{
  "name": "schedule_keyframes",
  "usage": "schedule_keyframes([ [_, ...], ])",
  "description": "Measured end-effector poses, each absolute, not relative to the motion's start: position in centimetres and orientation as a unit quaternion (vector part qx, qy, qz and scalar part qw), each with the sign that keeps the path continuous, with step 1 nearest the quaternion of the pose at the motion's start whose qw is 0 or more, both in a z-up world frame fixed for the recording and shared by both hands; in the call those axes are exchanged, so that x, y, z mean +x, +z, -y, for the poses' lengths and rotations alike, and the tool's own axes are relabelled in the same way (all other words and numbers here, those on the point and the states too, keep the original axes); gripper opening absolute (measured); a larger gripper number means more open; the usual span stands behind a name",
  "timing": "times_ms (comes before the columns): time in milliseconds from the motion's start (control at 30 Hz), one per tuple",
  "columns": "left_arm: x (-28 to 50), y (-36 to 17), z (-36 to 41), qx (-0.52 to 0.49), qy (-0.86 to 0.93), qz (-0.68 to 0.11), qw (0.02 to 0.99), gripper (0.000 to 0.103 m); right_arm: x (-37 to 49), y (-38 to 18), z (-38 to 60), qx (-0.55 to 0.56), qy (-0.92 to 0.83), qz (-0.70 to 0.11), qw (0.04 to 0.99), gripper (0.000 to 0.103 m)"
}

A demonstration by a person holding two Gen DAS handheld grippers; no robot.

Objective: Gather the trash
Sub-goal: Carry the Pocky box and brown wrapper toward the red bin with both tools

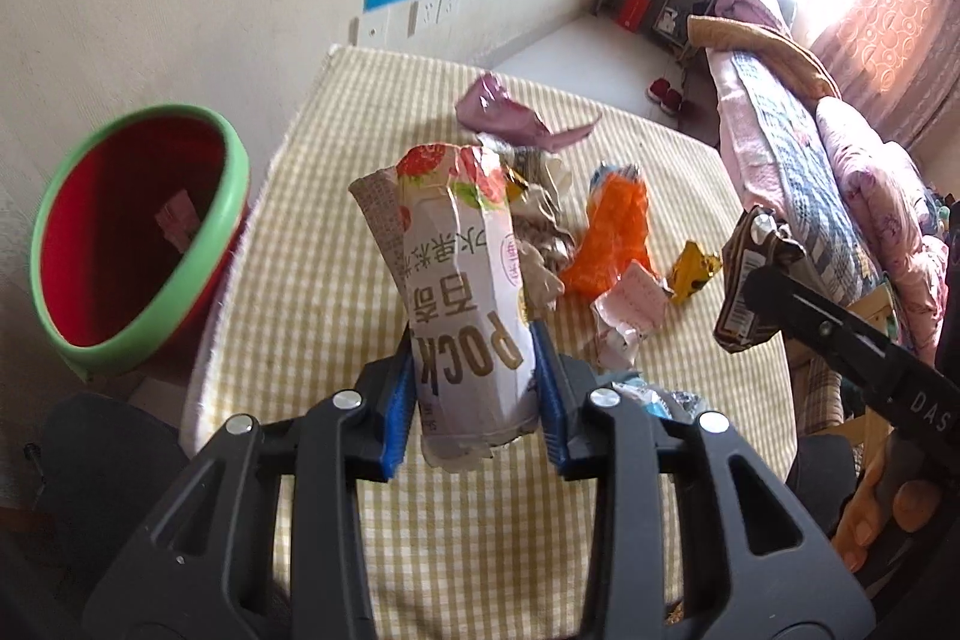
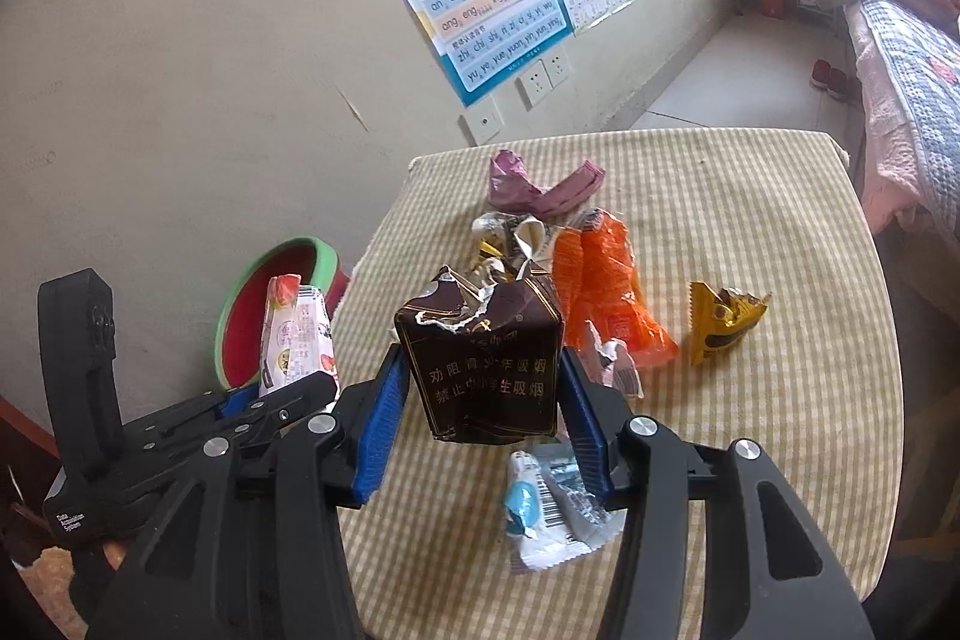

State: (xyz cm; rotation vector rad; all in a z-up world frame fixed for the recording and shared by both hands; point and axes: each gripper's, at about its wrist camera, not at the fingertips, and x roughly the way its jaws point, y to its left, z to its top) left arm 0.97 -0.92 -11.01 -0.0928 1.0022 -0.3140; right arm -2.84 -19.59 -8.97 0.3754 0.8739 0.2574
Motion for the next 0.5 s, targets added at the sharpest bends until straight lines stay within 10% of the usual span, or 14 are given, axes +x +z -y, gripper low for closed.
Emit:
schedule_keyframes([
  [500,1.3,-7.8,-3.1,-0.061,-0.113,-0.43,0.894,0.034,-2.2,-6.4,15.8,0.154,0.158,-0.406,0.887,0.049],
])
